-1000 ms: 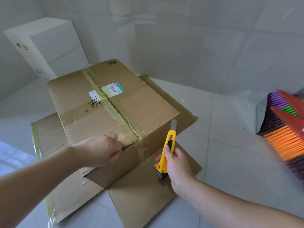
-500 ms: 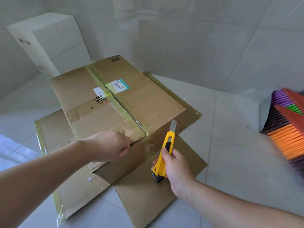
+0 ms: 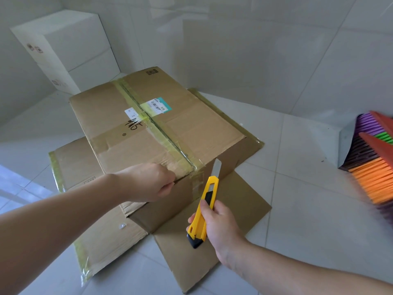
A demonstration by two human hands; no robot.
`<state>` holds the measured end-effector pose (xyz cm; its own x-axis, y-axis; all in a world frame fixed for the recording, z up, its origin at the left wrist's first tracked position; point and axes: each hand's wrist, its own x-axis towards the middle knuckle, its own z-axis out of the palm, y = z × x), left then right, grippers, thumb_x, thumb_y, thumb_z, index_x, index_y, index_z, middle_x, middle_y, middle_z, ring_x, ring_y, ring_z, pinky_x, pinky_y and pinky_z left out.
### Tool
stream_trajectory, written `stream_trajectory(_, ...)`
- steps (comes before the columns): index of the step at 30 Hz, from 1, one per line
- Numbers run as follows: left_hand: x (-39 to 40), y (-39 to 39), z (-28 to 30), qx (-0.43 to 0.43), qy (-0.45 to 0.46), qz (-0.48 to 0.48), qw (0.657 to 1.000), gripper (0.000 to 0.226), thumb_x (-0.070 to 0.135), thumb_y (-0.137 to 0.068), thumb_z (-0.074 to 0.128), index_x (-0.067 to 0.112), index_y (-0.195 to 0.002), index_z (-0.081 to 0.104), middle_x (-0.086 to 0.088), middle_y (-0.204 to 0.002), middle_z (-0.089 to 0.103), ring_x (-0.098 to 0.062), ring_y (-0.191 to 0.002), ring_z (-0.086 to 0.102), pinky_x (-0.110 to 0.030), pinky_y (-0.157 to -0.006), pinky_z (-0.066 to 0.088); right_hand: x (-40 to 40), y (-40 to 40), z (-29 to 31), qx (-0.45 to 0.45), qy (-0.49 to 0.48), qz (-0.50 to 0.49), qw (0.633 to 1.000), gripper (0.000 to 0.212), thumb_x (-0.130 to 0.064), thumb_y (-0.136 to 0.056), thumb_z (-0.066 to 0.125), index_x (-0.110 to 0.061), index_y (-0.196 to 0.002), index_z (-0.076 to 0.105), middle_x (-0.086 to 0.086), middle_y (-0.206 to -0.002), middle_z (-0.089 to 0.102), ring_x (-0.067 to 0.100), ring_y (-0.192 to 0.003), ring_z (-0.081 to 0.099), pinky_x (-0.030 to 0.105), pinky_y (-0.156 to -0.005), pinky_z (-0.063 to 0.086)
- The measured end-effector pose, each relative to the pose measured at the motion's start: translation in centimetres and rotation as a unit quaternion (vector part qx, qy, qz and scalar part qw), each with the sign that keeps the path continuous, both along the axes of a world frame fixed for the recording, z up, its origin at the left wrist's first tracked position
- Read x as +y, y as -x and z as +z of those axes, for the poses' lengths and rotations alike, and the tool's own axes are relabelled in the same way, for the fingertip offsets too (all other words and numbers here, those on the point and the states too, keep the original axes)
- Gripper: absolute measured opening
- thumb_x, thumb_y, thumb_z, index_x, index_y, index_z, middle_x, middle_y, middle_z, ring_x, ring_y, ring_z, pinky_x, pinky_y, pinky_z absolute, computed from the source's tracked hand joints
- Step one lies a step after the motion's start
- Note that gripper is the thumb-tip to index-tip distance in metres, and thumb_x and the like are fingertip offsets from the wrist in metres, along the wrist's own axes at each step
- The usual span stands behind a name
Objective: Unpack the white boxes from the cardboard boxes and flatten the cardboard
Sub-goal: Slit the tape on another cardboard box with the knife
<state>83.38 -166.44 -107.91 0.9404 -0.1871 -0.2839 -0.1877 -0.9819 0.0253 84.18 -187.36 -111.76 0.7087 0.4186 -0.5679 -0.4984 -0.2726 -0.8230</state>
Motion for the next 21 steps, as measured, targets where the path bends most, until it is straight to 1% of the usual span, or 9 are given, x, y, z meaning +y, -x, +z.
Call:
stream_trajectory(3, 0.0, 0.0, 0.1, 0.001, 0.004, 0.001, 1.0, 0.027, 0.027, -0.098, 0.038, 0.015, -0.074, 0.042, 0.009, -0.062, 0.035, -0.019, -0.063, 0.041, -0.025, -0.061, 0.035, 0.0, 0.6, -0.3, -0.004, 0.013, 0.015, 1.0, 0.025, -0.031, -0.1, 0.045, -0.01, -0.093, 0.056, 0.003, -0.07, 0.071, 0.036, -0.083, 0.069, 0.051, -0.085, 0.054)
stream_trajectory(5, -0.1, 0.0, 0.2, 0.002, 0.006, 0.0, 1.0, 0.027, 0.028, -0.098, 0.038, 0.015, -0.074, 0.043, 0.009, -0.063, 0.036, -0.019, -0.064, 0.043, -0.027, -0.062, 0.038, 0.1, 1.2, -0.4, -0.003, 0.009, 0.021, 1.0, 0.025, -0.031, -0.099, 0.045, -0.01, -0.093, 0.056, 0.003, -0.07, 0.071, 0.038, -0.084, 0.068, 0.052, -0.086, 0.053)
stream_trajectory(10, -0.5, -0.1, 0.3, 0.002, 0.015, 0.004, 1.0, 0.027, 0.027, -0.098, 0.039, 0.016, -0.074, 0.042, 0.008, -0.063, 0.037, -0.02, -0.064, 0.044, -0.03, -0.063, 0.042, 0.1, 2.0, -0.1, -0.014, -0.003, 0.015, 1.0, 0.025, -0.031, -0.1, 0.044, -0.009, -0.094, 0.055, 0.002, -0.069, 0.07, 0.037, -0.084, 0.068, 0.051, -0.085, 0.053)
stream_trajectory(12, -0.5, -0.1, 0.4, 0.003, 0.017, 0.007, 1.0, 0.028, 0.028, -0.098, 0.038, 0.016, -0.073, 0.042, 0.007, -0.063, 0.039, -0.02, -0.064, 0.045, -0.031, -0.064, 0.044, 0.0, 2.0, 0.2, -0.013, -0.009, 0.01, 1.0, 0.026, -0.03, -0.1, 0.043, -0.007, -0.096, 0.054, 0.002, -0.068, 0.069, 0.036, -0.079, 0.068, 0.047, -0.081, 0.056)
stream_trajectory(13, -0.5, -0.1, 0.4, 0.003, 0.019, 0.009, 1.0, 0.028, 0.028, -0.098, 0.038, 0.015, -0.073, 0.043, 0.007, -0.064, 0.04, -0.02, -0.063, 0.045, -0.031, -0.063, 0.044, -0.1, 2.1, 0.3, -0.007, -0.016, 0.008, 1.0, 0.027, -0.029, -0.101, 0.043, -0.004, -0.098, 0.053, 0.002, -0.067, 0.068, 0.034, -0.073, 0.068, 0.042, -0.074, 0.058)
stream_trajectory(15, -0.4, 0.0, 0.3, 0.003, 0.024, 0.009, 1.0, 0.028, 0.028, -0.097, 0.039, 0.015, -0.073, 0.044, 0.006, -0.064, 0.042, -0.02, -0.063, 0.046, -0.03, -0.062, 0.043, -0.2, 2.3, 0.6, 0.012, -0.029, 0.008, 0.999, 0.028, -0.027, -0.101, 0.043, 0.0, -0.101, 0.051, 0.004, -0.068, 0.066, 0.029, -0.065, 0.066, 0.029, -0.06, 0.055)
stream_trajectory(16, -0.4, 0.0, 0.3, 0.002, 0.026, 0.008, 1.0, 0.028, 0.027, -0.097, 0.039, 0.015, -0.073, 0.044, 0.006, -0.064, 0.042, -0.02, -0.063, 0.046, -0.03, -0.061, 0.043, -0.3, 2.3, 0.7, 0.02, -0.033, 0.011, 0.999, 0.028, -0.026, -0.101, 0.043, 0.001, -0.102, 0.051, 0.006, -0.069, 0.065, 0.027, -0.065, 0.065, 0.026, -0.057, 0.053)
stream_trajectory(21, -0.6, -0.2, 0.3, 0.003, 0.019, 0.006, 1.0, 0.028, 0.027, -0.098, 0.039, 0.015, -0.073, 0.042, 0.007, -0.063, 0.038, -0.021, -0.063, 0.044, -0.033, -0.064, 0.044, -0.6, 2.1, 0.6, 0.025, -0.03, 0.018, 0.999, 0.027, -0.026, -0.101, 0.044, 0.0, -0.102, 0.052, 0.007, -0.068, 0.064, 0.027, -0.066, 0.063, 0.03, -0.061, 0.055)
